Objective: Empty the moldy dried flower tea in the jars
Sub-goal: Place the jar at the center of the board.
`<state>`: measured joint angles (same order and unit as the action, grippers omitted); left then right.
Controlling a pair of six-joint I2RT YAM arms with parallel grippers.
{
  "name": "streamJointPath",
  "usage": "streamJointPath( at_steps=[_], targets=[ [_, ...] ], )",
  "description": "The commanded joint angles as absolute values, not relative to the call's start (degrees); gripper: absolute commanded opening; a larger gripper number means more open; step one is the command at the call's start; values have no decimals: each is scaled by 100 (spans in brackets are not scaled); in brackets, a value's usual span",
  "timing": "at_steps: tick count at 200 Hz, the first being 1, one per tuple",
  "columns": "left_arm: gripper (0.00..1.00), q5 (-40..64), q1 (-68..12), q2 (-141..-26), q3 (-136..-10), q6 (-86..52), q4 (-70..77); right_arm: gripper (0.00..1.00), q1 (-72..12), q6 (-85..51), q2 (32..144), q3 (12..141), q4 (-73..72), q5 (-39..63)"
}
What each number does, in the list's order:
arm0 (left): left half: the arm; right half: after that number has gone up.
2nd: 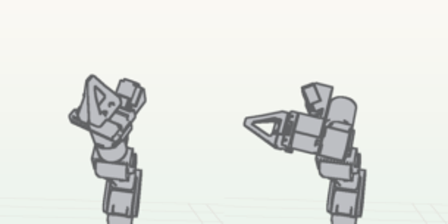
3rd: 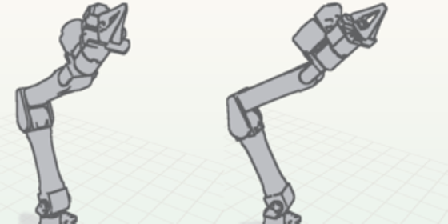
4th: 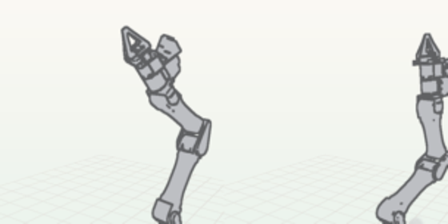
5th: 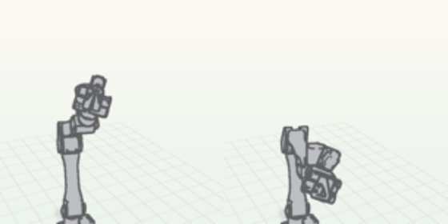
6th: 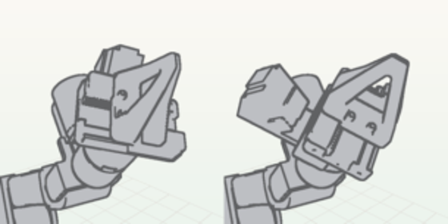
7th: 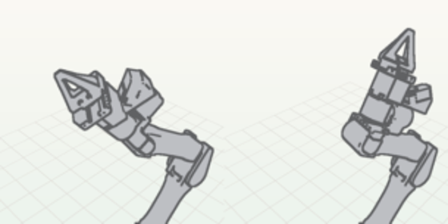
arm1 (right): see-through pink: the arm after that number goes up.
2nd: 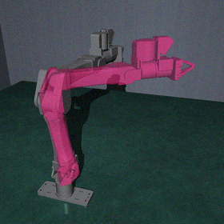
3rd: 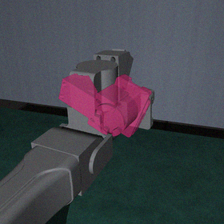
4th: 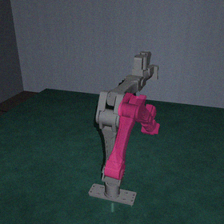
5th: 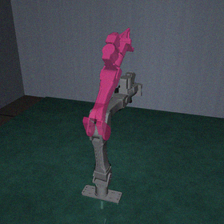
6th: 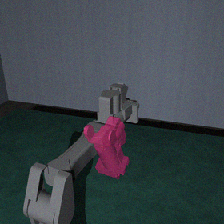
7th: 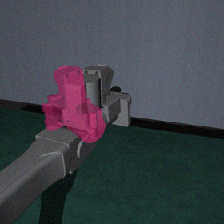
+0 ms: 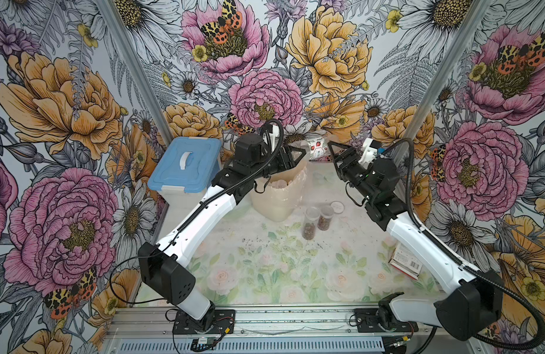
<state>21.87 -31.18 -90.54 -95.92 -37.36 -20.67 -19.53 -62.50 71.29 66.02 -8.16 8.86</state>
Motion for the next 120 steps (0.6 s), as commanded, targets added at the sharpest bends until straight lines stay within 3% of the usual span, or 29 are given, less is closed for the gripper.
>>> streamJointPath(
  at_steps=[1,63,120],
  targets=[
    [28,1939,-3160,-9198,-9825,-2946,-3018,83,-1864,-3975,6773,6813,606,745],
    [27,2083,-3251,-9316,-10095,-2160,-3823,84,-1821,-127,6780,7203,2384,1699],
    [26,2115,-3438,-9586,-10452,-1930,-4067,84,-1878,806,7264,7387,2514,1332]
  ],
)
